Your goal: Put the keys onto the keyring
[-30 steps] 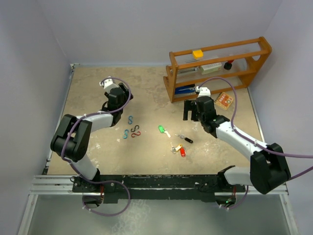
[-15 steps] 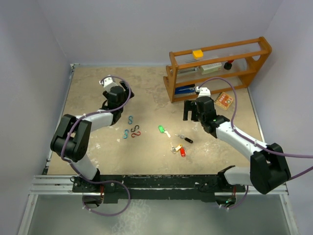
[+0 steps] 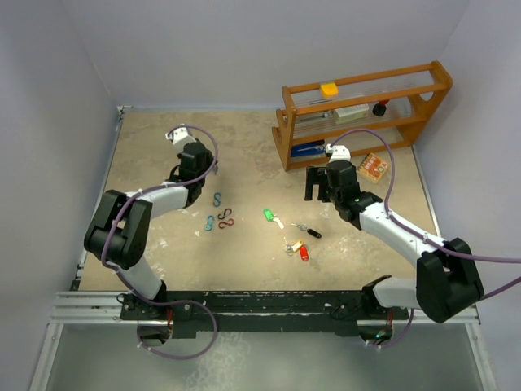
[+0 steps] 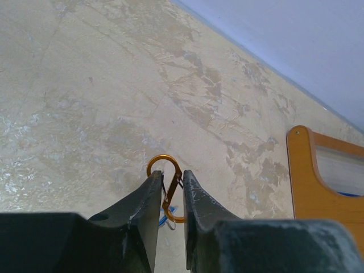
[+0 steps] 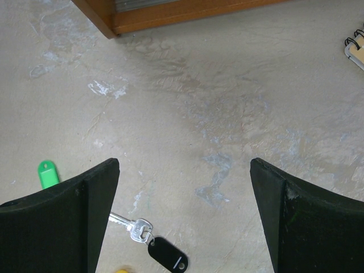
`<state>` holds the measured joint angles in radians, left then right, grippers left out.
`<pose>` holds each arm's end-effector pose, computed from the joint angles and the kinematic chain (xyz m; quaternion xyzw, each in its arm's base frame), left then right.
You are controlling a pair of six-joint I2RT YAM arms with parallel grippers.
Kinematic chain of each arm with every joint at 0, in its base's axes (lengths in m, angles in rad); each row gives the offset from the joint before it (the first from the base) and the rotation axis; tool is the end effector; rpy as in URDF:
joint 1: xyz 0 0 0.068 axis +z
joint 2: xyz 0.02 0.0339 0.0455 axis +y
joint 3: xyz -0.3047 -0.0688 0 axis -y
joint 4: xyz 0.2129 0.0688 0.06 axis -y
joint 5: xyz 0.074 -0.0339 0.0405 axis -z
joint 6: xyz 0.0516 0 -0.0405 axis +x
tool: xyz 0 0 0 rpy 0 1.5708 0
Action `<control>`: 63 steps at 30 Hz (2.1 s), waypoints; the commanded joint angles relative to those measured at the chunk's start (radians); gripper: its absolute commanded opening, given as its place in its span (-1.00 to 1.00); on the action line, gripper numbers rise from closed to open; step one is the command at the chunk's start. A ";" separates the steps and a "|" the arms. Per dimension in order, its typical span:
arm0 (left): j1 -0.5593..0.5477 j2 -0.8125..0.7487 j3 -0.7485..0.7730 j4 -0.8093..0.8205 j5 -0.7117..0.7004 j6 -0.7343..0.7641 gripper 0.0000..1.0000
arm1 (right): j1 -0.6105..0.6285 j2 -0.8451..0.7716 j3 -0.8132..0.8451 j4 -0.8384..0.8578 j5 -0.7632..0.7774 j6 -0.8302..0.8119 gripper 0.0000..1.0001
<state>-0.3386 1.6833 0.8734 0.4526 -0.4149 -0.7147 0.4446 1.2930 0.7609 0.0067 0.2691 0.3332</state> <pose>0.3446 -0.0993 0.2611 -0.2657 0.7678 -0.1342 0.5674 0.2383 0.0983 0.2881 0.0191 0.8610 0.0800 0.5018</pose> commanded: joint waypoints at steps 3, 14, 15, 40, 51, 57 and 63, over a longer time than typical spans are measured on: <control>0.016 0.010 0.050 0.026 0.017 0.003 -0.75 | -0.003 -0.018 0.003 0.031 -0.010 0.012 1.00; 0.020 0.012 0.051 0.034 0.038 0.000 -0.82 | -0.003 -0.018 0.000 0.028 -0.007 0.010 1.00; 0.020 0.013 0.049 0.038 0.042 0.000 -0.77 | -0.003 -0.020 0.000 0.030 -0.007 0.009 1.00; 0.049 0.057 0.048 0.055 0.108 -0.013 -0.67 | -0.003 -0.012 -0.002 0.033 -0.008 0.013 1.00; 0.056 0.066 0.053 0.058 0.128 -0.016 -0.98 | -0.003 -0.011 -0.003 0.034 -0.010 0.014 1.00; 0.060 0.075 0.062 0.046 0.141 -0.018 -0.21 | -0.003 -0.010 -0.003 0.035 -0.010 0.015 1.00; 0.059 0.077 0.056 0.061 0.153 -0.020 -1.00 | -0.003 -0.009 -0.003 0.035 -0.011 0.015 1.00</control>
<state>-0.2878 1.7576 0.8978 0.4629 -0.2802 -0.7269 0.4446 1.2930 0.7609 0.0067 0.2672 0.3336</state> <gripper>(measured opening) 0.062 0.998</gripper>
